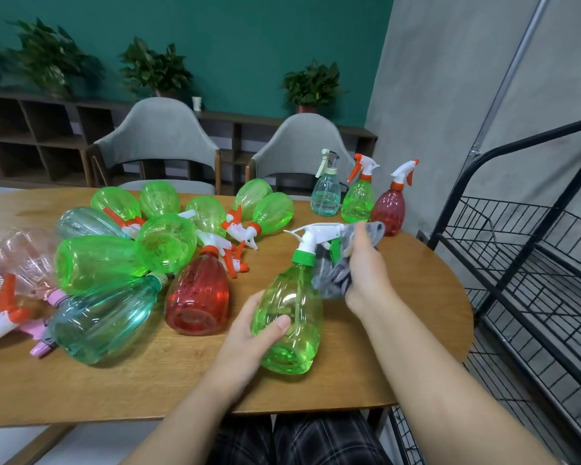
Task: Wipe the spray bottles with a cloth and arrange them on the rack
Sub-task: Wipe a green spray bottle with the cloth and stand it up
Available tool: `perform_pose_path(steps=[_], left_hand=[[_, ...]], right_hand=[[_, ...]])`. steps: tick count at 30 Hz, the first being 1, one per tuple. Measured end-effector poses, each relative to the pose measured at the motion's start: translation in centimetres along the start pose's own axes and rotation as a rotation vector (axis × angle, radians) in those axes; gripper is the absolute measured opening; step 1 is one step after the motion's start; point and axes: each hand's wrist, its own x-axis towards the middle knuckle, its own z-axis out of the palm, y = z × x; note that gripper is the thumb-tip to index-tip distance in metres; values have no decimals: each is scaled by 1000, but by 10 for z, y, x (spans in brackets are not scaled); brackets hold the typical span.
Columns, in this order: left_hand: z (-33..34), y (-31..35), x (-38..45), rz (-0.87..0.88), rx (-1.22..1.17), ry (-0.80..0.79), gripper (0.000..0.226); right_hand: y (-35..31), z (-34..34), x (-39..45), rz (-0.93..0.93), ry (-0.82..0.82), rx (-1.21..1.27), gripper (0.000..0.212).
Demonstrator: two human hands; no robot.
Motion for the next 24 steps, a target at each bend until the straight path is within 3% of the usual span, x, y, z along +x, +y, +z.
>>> perform_pose_path(steps=[2,5,8,12,17,24], left_hand=[[0,0,0,-3,-4,2,67],[0,0,-1,8,16,-2,72],[1,0,-2,20,14,10,78],[1,-1,1,12,-36,42,59],[-2,-5,3,24,-39,100,73],[3,-2,2,62,31,74,61]], right_hand=[[8,2,-10,-172,-29,-290,58],[13,2,-15,-505,-34,-511,47],[19,-4,-5,-585,0,-689,51],[24,-20,-4,-559,-11,-936,48],[49,-29,-26,-353,-181,-869,47],[16,-2,-53,-436,-196,-524,46]])
